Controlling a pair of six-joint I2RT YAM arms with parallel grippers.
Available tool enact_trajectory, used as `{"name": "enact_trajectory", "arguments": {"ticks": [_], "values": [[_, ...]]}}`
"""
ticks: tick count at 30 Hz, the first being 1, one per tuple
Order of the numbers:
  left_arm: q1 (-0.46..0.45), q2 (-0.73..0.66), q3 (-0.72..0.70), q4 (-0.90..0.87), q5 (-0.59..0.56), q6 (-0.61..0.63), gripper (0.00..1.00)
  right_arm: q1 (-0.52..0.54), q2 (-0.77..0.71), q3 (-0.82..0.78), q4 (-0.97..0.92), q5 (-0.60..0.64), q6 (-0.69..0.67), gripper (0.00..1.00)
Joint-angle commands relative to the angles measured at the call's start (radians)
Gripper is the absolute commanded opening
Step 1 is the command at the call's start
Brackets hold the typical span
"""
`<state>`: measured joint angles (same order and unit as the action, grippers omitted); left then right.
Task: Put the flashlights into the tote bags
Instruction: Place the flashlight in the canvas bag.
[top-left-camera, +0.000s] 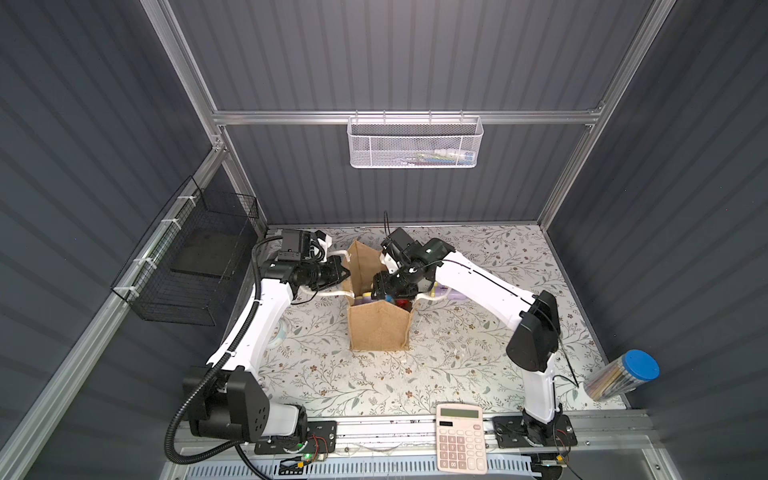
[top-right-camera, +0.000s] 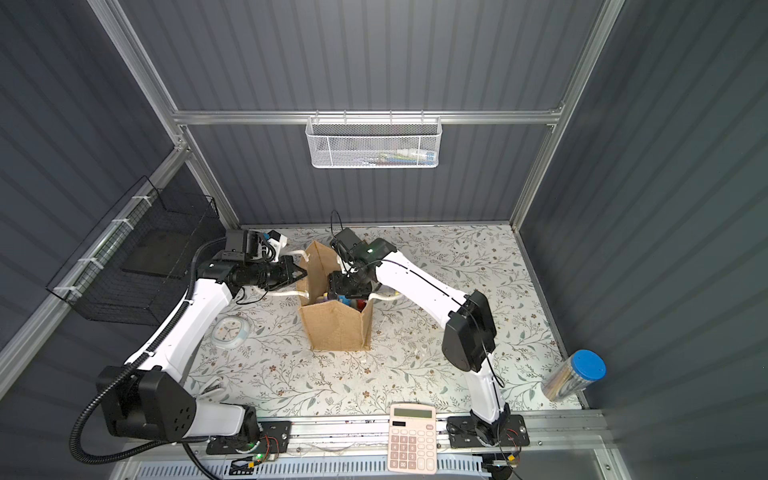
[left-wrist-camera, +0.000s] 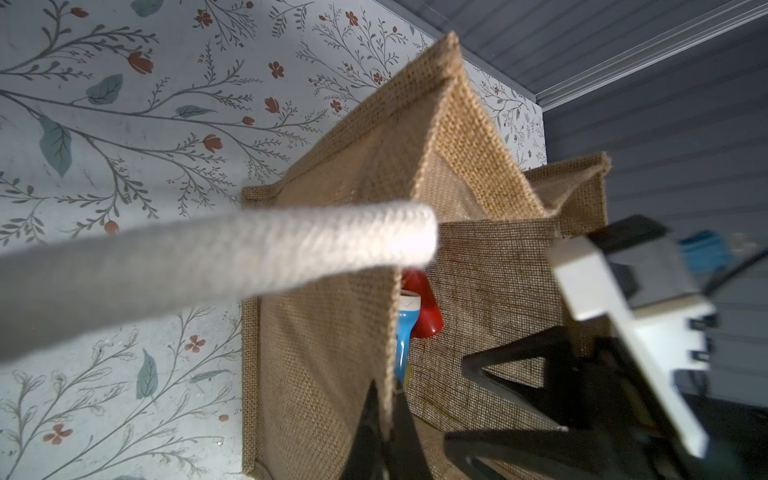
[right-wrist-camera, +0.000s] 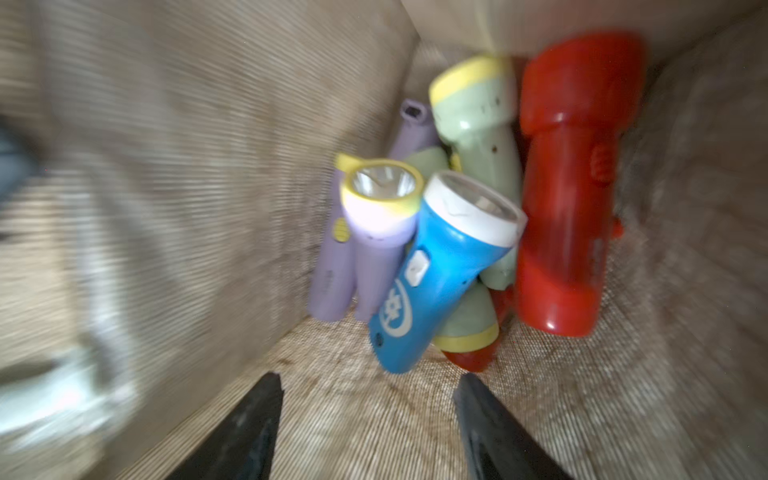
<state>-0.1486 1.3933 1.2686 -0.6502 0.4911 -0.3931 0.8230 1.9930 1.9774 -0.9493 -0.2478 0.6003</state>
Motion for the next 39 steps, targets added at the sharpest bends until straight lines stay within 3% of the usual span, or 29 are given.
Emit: {"name": "enact_trajectory", "arguments": {"ticks": [1,7,12,21,29,39], "values": [[0.006,-0.03,0.013,0.011,0.015,0.003,0.0,-0.013,-0.062,0.029,0.002,0.032,-0.048,0.7],[0.006,-0.025,0.026,0.007,0.014,0.006,0.0,-0.088,-0.222,-0.057,0.08,0.084,-0.002,0.69],[0.006,-0.022,0.025,0.006,0.013,0.007,0.0,-0.182,-0.415,-0.285,0.264,0.042,0.169,0.69],[0.006,-0.016,0.027,0.009,0.011,0.003,0.0,-0.403,-0.681,-0.73,0.381,0.164,0.53,0.67],[0.006,-0.002,0.021,0.01,0.008,0.003,0.0,-0.516,-0.668,-0.934,0.443,0.109,0.666,0.64],[0.006,0.005,0.016,0.003,-0.005,0.014,0.0,-0.556,-0.485,-0.939,0.524,0.055,0.734,0.63]]}}
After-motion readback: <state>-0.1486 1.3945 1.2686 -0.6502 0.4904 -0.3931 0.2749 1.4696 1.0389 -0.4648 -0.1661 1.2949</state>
